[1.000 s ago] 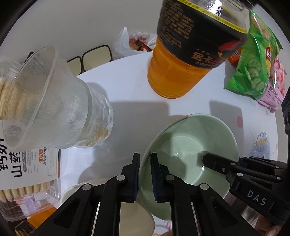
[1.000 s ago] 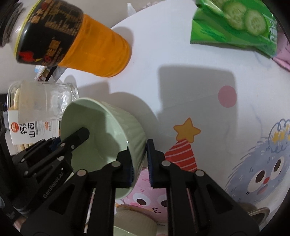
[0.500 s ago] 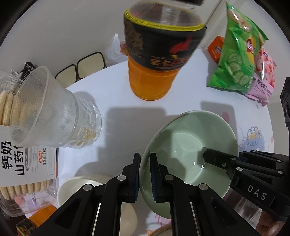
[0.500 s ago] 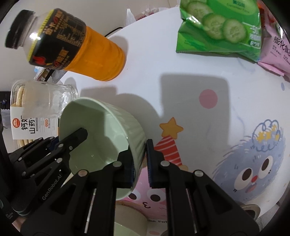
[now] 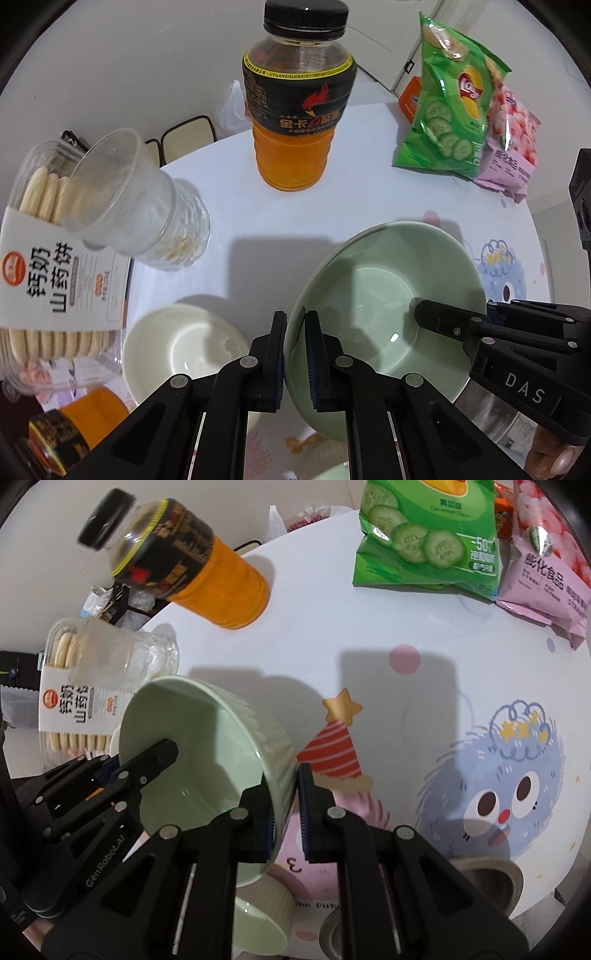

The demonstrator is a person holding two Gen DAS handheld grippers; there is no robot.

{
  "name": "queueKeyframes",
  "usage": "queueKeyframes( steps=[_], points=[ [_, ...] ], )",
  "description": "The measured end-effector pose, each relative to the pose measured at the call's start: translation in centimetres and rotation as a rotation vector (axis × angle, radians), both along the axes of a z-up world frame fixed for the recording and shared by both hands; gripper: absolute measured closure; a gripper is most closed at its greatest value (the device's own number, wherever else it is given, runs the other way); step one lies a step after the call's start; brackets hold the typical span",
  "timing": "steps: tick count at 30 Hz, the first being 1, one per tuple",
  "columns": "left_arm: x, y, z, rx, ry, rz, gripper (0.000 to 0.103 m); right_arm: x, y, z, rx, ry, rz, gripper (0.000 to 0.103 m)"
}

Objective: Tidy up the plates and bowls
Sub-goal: 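Lift the second green bowl with both grippers and carry it, then lower the green bowl into the first green bowl with both grippers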

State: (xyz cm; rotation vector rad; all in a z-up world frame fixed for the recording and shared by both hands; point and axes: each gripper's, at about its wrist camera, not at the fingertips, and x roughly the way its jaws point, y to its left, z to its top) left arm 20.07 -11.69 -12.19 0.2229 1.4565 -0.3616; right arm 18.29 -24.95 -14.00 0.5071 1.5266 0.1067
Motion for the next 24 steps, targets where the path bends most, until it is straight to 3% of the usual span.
queueKeyframes(
  steps=[24],
  points=[
    [-9.1, 2.8, 4.0, -0.026, -0.039, -0.009, 0.094, -9.0, 3.2, 4.6, -0.046, -0.054, 0.04, 0.089]
  ],
)
